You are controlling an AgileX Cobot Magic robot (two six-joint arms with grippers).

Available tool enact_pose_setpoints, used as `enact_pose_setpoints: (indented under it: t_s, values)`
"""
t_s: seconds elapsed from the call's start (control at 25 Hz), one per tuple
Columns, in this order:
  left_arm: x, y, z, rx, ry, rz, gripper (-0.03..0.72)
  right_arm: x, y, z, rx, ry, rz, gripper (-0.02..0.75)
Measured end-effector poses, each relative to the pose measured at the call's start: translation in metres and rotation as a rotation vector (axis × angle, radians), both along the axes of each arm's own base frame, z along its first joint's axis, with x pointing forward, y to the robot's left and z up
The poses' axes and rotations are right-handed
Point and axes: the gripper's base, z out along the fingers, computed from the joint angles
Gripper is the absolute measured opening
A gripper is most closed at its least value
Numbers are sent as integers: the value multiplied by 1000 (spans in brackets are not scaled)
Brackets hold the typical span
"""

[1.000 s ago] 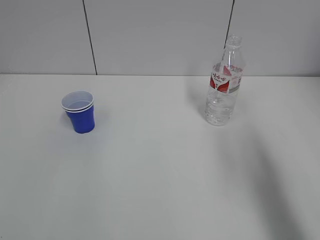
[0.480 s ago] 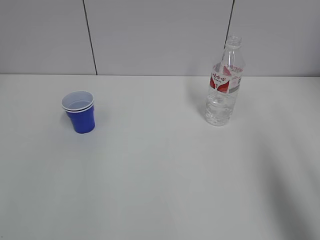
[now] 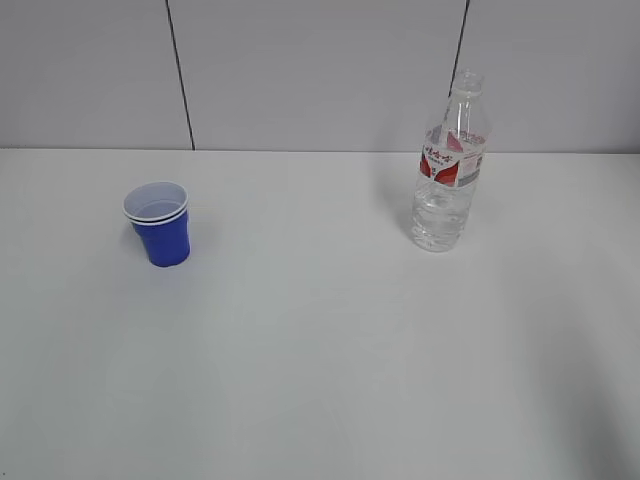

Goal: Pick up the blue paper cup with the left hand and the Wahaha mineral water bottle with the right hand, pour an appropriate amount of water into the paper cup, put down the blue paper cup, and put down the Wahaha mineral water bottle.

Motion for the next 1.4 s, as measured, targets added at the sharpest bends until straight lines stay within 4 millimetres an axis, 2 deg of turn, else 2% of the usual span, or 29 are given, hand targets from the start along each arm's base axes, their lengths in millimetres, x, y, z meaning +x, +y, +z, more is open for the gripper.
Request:
enact_pose_setpoints:
  t_s: [0.12, 0.2, 0.44, 0.6, 1.08, 1.4]
  values:
    - [0, 0, 0, 0, 0, 0, 242, 2, 10, -8, 217, 14, 66, 589]
    - [0, 0, 0, 0, 0, 0, 242, 2, 17, -10, 284, 15, 126, 589]
    - [0, 0, 0, 0, 0, 0, 242, -14, 37, -14, 126, 86, 404, 588]
    - [0, 0, 0, 0, 0, 0, 241, -30, 46, -18, 47, 163, 523, 588]
    - [0, 0, 0, -1, 0, -1, 238, -58, 47, -40, 48, 399, 558, 589]
    - [0, -1, 0, -14, 2, -10, 239, -62, 46, -45, 48, 420, 548, 587]
